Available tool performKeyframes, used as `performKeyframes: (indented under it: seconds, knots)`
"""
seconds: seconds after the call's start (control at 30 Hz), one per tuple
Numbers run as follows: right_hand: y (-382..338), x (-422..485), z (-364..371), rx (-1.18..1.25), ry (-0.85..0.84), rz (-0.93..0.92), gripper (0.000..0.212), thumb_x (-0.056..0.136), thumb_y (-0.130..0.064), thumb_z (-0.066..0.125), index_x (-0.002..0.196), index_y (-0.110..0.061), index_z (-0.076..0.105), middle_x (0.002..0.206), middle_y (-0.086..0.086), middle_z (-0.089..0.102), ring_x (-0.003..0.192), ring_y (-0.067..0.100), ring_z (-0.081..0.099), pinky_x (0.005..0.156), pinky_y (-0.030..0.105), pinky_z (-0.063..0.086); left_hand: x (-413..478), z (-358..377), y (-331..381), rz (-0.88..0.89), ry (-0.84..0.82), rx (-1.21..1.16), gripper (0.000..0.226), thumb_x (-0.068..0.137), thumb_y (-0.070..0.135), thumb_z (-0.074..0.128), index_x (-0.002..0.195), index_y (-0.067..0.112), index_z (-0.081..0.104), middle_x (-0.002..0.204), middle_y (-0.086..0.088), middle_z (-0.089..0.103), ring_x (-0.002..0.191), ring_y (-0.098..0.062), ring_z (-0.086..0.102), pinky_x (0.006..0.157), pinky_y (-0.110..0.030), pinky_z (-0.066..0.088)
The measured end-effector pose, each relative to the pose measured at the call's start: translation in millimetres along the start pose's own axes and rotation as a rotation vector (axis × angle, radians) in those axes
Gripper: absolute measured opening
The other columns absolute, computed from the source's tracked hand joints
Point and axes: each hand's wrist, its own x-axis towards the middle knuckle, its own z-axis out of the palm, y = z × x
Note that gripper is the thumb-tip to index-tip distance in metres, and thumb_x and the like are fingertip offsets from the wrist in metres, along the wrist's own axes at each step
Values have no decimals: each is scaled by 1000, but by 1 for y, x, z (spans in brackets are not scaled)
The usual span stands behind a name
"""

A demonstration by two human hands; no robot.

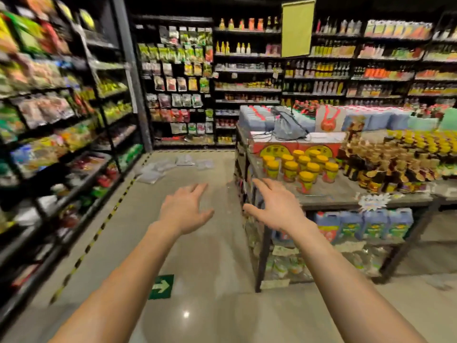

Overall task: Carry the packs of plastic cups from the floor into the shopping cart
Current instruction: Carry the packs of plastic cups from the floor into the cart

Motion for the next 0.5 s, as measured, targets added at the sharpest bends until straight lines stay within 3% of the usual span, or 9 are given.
performKeyframes:
  seconds: [0.5]
  knots:
    - [8, 345, 96, 179, -52, -200, 78, 88, -64, 47, 153, -31, 21, 158, 4, 27, 145, 23, 23, 114, 42, 28, 264, 40, -137, -214, 21, 37, 74, 89, 58, 49, 151, 26, 24, 155, 2, 31, 131, -23, 45, 93, -37, 47]
